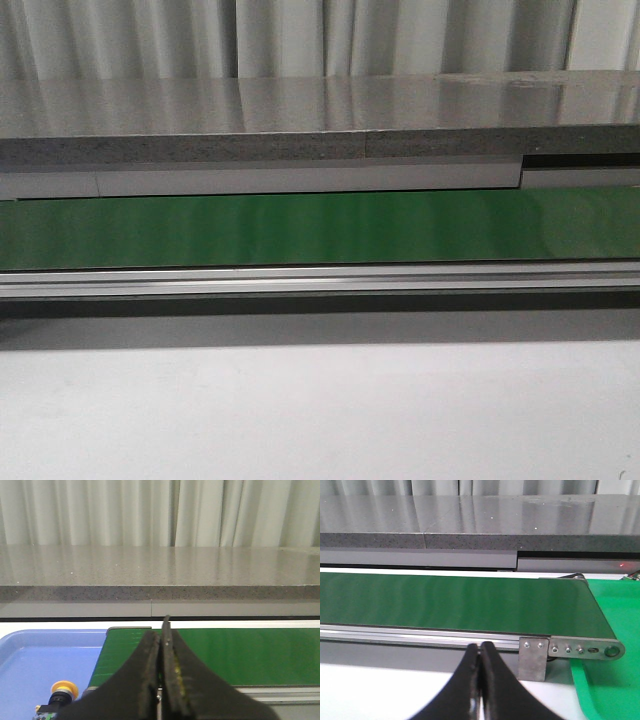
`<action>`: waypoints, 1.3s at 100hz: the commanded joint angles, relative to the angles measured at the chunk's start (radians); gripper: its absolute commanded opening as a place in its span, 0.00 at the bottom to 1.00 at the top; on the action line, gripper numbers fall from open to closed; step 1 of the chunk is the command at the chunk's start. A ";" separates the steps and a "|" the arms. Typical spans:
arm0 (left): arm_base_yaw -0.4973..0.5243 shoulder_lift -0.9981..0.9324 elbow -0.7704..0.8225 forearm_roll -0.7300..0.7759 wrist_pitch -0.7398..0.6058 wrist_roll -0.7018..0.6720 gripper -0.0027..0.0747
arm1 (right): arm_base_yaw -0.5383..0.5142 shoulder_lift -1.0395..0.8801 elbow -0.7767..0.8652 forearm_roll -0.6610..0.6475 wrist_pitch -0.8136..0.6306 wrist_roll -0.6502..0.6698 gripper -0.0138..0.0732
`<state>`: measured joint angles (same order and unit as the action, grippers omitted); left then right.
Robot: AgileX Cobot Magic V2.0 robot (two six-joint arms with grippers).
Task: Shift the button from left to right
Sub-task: 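Move the left gripper down toward the yellow button in the blue tray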
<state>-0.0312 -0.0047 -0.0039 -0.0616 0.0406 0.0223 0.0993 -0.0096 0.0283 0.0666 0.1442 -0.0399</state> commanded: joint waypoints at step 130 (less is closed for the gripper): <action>-0.008 0.960 -0.682 -0.037 0.689 -0.010 0.01 | 0.001 -0.020 -0.015 -0.007 -0.078 -0.002 0.08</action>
<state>-0.0312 0.9412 -0.6515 -0.0804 0.7602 0.0223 0.0993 -0.0096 0.0283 0.0666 0.1442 -0.0399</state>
